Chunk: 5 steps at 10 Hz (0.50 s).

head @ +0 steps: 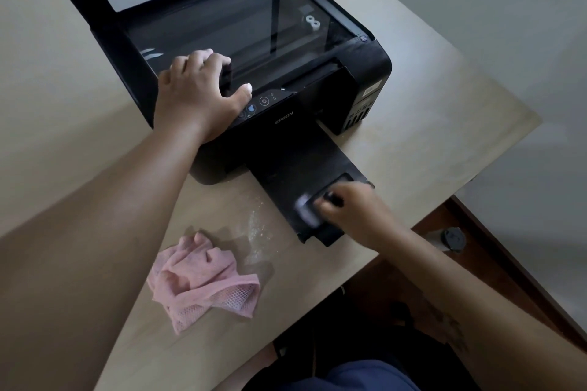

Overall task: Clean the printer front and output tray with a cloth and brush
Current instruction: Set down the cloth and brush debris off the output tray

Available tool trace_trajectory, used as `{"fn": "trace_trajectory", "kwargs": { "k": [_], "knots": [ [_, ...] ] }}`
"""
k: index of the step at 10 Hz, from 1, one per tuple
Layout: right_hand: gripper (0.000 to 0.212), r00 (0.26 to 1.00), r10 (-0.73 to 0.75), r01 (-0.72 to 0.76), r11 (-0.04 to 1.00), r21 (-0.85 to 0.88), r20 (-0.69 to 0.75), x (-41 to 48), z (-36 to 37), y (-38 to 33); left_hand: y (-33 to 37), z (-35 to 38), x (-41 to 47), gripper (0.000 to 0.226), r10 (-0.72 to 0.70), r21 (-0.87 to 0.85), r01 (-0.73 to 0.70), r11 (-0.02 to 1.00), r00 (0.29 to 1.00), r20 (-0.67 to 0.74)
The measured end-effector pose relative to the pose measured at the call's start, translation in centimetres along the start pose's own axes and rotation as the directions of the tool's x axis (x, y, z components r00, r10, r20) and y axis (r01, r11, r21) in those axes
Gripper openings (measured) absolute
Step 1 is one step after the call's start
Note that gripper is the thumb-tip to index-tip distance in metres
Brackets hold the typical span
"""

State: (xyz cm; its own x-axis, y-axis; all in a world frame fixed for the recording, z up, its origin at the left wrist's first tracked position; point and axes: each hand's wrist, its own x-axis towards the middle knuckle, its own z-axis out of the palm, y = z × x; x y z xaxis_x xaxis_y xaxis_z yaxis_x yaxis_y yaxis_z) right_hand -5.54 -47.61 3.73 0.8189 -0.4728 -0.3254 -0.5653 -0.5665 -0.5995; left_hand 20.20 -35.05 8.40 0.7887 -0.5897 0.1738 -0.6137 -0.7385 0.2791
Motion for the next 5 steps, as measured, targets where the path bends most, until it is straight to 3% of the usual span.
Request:
{"fn": "trace_trajectory", "kwargs": {
  "k": [1,2,3,4,5],
  "knots": [
    [0.029,0.998,0.065,-0.065,0.997,0.045,-0.006,0.3,-0.6,0.3,0.0,0.0,0.1,0.063,0.005,-0.002,-0.005,1.000,1.000,0.000],
    [0.027,0.921,0.112,-0.140,0.989,-0.049,-0.374,0.4,-1.9,1.2,-0.1,0.0,0.1,0.064,0.005,0.003,-0.005,1.000,1.000,-0.002],
    [0.023,0.990,-0.128,0.136,0.981,-0.138,0.066,-0.9,1.2,-1.1,0.0,0.0,0.1,0.064,0.004,0.001,-0.004,1.000,1.000,0.000],
    [0.034,1.000,-0.003,0.003,0.996,0.087,-0.001,0.1,0.1,-0.8,0.0,0.0,-0.1,0.063,0.005,-0.002,-0.005,1.000,1.000,-0.002],
    [0.033,0.909,0.179,-0.173,0.984,0.048,-0.377,1.2,-2.0,0.8,0.0,-0.1,0.0,0.064,0.009,0.004,-0.008,1.000,1.000,-0.004]
  ]
}}
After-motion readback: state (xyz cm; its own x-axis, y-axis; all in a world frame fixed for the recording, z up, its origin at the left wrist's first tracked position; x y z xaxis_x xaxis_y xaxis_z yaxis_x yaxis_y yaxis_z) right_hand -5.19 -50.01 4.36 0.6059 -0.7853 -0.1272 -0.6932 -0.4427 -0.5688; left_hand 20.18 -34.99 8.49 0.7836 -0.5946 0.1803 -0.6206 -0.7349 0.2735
